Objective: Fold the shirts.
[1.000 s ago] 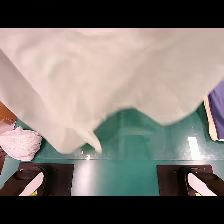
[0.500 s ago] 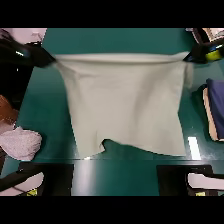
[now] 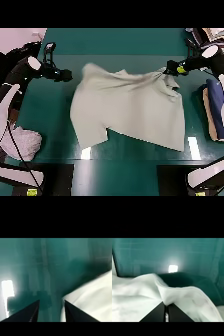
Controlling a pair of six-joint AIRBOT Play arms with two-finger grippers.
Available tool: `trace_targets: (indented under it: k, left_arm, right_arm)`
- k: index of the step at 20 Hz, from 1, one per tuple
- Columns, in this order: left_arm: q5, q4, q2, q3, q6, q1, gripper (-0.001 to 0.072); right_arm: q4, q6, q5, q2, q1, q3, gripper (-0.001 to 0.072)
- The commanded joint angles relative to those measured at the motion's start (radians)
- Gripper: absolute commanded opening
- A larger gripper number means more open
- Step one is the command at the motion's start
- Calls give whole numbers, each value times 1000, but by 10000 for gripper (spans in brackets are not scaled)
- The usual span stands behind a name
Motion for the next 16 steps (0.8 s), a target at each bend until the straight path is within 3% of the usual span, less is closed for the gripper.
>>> trace_targets:
  k: [1,2,3,6,9,12,16]
  left_arm:
    - [33,-29,-23,5,-6,-3,392]
    - [-3,-20,-22,21,-7,4,392]
    - [-59,-21,-18,43,-10,18,392]
    - [-323,-22,-3,120,-13,96,392]
    - [-484,-24,26,96,-13,156,394]
    - [-526,-63,45,-23,19,152,395]
    - [-485,-245,47,-217,98,138,395]
  right_arm:
    - [66,0,-8,-39,5,45,144]
    - [66,0,10,-39,-1,71,395]
    - [66,0,58,-38,-11,105,415]
    - [60,-25,190,13,-53,155,408]
    - [53,-49,230,143,-106,68,408]
    - [57,-77,278,297,-146,-110,408]
    - [58,-98,304,485,-183,-348,408]
